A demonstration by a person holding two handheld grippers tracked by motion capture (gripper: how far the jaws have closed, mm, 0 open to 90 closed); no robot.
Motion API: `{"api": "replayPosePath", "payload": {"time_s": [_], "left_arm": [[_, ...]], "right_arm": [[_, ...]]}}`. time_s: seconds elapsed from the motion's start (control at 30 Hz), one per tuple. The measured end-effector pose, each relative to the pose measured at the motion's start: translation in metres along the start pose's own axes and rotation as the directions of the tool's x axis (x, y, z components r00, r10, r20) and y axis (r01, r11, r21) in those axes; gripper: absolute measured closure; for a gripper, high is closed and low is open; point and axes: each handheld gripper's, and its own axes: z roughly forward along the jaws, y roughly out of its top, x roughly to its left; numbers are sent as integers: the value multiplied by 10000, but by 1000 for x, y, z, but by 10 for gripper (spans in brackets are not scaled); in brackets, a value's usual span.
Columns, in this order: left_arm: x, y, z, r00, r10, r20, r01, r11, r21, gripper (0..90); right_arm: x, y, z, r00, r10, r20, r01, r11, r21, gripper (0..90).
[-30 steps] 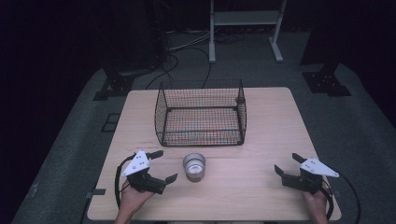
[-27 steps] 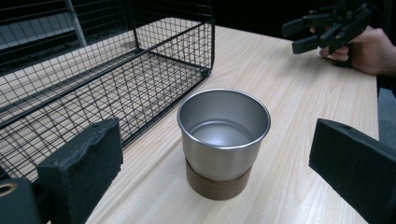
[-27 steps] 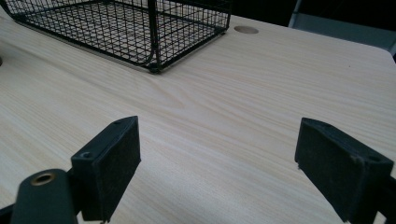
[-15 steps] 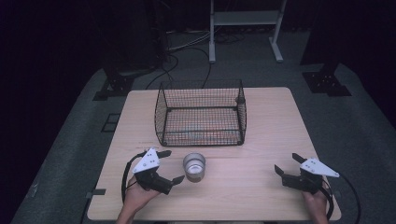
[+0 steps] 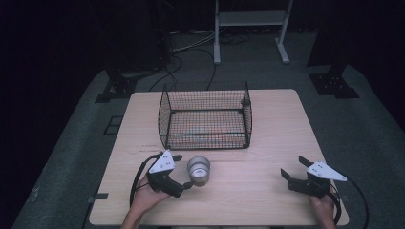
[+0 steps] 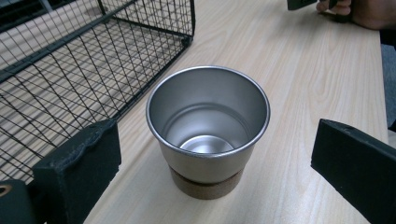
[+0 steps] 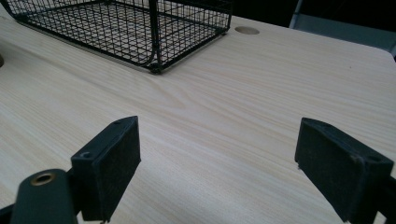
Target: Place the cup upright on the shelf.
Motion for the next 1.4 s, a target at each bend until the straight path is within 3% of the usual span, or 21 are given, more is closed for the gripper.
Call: {"api": "replayPosePath", "payload": {"time_s": [0.5, 0.7, 1.07, 1.4], "left_arm": [[3, -1, 21, 9997, 41, 243, -59, 9973, 734, 6], [5, -2, 33, 9997, 148, 189, -171, 9913, 1302, 6], [6, 4, 44, 9989, 98, 458, -157, 9915, 1293, 6], [12, 2, 49, 9979, -113, 641, 28, 9915, 1304, 70]], "right_arm": [[0, 0, 0, 10000, 5, -59, -5, 10000, -26, 135], [0, 0, 0, 10000, -18, -79, 18, 10000, -14, 135], [0, 0, 0, 9999, -31, -102, 31, 10000, -6, 135], [0, 0, 0, 9999, -10, -139, 10, 10000, -23, 135]]}}
